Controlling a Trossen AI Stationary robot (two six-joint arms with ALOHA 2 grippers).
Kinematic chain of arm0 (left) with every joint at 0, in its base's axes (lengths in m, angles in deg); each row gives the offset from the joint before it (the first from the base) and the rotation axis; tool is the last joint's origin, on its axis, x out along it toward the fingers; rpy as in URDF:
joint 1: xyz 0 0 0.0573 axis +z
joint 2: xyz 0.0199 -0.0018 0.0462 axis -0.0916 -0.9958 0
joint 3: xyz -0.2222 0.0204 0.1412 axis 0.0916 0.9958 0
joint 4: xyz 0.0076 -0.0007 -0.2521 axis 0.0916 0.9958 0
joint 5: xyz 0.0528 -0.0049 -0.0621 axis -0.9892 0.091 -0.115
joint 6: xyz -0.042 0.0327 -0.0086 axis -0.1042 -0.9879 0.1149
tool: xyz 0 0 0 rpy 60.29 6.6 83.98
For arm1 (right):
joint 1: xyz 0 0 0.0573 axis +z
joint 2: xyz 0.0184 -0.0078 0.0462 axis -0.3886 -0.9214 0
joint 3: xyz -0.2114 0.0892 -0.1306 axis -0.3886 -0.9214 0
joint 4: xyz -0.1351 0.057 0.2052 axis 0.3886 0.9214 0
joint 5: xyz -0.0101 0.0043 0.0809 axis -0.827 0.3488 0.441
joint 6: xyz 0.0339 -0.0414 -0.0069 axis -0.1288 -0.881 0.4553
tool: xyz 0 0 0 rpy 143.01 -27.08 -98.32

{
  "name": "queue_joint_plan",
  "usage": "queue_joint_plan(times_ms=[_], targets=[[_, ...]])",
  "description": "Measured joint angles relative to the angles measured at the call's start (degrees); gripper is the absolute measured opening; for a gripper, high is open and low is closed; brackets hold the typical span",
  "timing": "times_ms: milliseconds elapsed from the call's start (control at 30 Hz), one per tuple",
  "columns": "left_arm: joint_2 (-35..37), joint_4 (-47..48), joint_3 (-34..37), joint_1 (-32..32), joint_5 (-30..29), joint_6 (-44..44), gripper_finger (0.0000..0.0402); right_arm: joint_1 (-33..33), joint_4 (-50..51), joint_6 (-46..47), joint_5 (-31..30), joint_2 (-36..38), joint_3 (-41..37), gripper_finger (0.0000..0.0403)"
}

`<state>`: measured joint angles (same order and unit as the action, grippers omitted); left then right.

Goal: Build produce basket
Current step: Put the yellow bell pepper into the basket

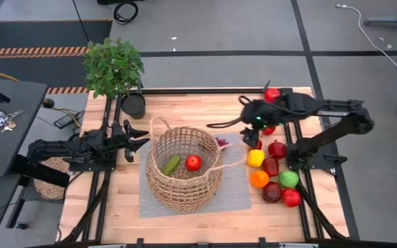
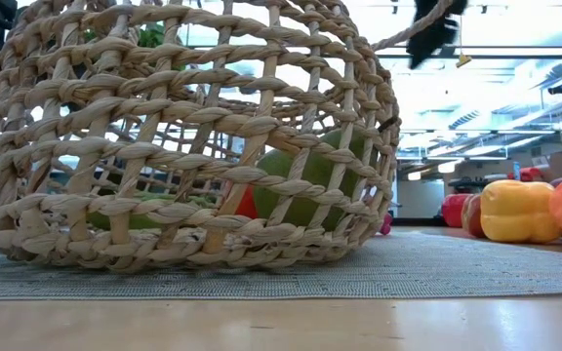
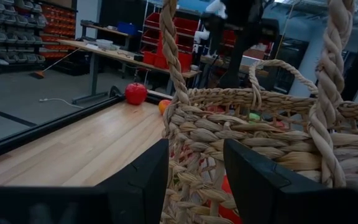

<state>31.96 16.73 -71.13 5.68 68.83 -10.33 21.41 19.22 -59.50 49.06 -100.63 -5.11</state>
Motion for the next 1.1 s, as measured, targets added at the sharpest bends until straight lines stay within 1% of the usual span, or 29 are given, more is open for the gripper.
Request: queue_joint_plan(times_ms=[100, 233, 367, 467, 700, 867, 1000, 1100], targets=[[0.02, 0.0, 0.0, 0.0, 0.0, 0.02, 0.016, 1.76, -1.03, 5.29, 2.6, 4.14, -6.18, 0.0254], [0.02, 0.0, 0.0, 0.0, 0.01, 0.02, 0.016, 5.64, -2.33, 11.75, 2.73, 7.58, -12.96, 0.0254], [0.02, 0.0, 0.0, -0.01, 0.0, 0.01, 0.016, 9.82, -6.72, 15.95, 2.64, 7.9, -19.72, 0.0256], [0.02, 0.0, 0.0, 0.0, 0.0, 0.02, 0.016, 11.8, -8.82, 18.36, 3.01, 7.08, -23.93, 0.0268], [0.0, 0.0, 0.0, -0.02, 0.0, 0.02, 0.016, 13.45, -11.32, 24.68, 3.43, 5.83, -29.29, 0.0322], [0.0, 0.0, 0.0, -0.02, 0.0, 0.02, 0.016, 13.47, -13.23, 25.28, 3.36, 4.14, -31.53, 0.0358], [0.02, 0.0, 0.0, -0.02, 0.0, 0.02, 0.016, 13.74, -15.16, 24.86, 0.58, 3.5, -33.23, 0.0371], [0.02, 0.0, 0.0, -0.02, 0.0, 0.02, 0.016, 13.74, -16.7, 24.79, -0.09, 3.86, -34.95, 0.0374]])
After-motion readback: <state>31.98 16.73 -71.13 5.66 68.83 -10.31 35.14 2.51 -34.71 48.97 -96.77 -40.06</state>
